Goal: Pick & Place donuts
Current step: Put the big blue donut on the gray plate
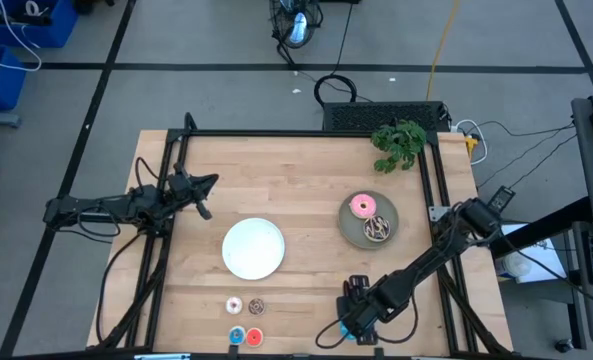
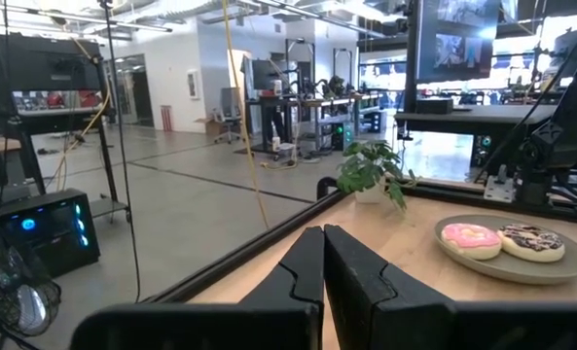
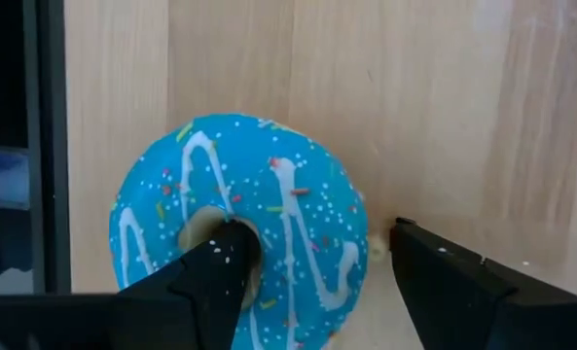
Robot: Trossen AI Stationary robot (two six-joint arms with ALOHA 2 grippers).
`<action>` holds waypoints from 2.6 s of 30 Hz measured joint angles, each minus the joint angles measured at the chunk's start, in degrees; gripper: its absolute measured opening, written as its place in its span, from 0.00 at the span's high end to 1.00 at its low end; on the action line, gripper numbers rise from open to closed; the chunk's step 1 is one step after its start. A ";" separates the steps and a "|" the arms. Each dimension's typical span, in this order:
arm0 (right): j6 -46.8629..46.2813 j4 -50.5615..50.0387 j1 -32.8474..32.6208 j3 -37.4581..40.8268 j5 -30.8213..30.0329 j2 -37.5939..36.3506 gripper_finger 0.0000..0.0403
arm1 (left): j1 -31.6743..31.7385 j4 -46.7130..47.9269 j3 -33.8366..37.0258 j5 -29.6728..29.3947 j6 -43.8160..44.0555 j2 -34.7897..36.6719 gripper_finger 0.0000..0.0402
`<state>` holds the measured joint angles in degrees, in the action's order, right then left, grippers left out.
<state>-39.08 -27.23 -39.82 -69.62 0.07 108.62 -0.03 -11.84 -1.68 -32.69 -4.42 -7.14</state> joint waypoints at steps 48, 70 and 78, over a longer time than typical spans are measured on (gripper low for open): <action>3.97 -36.93 19.88 -15.26 -12.30 -25.82 0.96 | 0.00 0.02 0.00 -0.31 0.01 0.01 0.96; 16.39 -10.64 41.16 13.21 -0.14 -28.33 0.97 | 0.00 1.09 -0.01 -0.31 0.05 0.01 0.96; 17.28 -3.22 44.95 18.73 2.02 -28.35 0.97 | 0.01 1.14 0.00 -0.31 -0.19 0.01 0.96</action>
<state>-21.80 -30.44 5.13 -50.90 2.09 80.27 -0.02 -10.70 -1.68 -32.99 -4.60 -7.12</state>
